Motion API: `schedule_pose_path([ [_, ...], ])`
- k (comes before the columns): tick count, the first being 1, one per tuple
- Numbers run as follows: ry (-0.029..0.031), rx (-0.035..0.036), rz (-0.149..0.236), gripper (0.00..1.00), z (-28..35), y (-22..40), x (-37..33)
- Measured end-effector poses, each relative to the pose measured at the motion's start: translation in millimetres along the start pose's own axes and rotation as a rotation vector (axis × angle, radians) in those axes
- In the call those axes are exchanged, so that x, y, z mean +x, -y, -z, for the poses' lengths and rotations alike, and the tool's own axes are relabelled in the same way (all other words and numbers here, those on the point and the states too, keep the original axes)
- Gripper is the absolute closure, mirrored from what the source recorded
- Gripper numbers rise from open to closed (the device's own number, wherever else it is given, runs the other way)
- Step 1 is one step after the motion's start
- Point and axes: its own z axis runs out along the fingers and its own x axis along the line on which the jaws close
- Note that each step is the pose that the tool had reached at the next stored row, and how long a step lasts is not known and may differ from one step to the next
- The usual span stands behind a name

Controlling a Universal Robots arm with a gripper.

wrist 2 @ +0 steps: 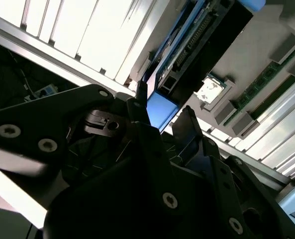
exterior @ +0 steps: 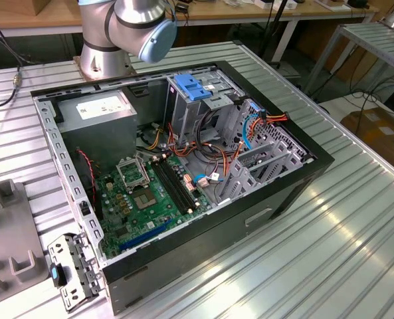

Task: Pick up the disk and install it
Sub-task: 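Pick up the disk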

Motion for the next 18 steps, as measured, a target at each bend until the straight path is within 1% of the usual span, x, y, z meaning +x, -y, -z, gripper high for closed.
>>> schedule_pose_path([
  [4,0.0004,0.0005,0.0,0.52,-6.0,-0.9,0.0],
  [5,0.0011,0.0006,0.0,0.52,-8.7,-1.4,0.1],
  [8,0.0028,0.0006,0.0,0.52,-12.5,-1.6,0.1],
  [13,0.0034,0.0006,0.0,0.52,-16.1,-1.5,0.2],
  [18,0.0033,0.0005,0.0,0.52,-21.2,-1.4,0.3],
])
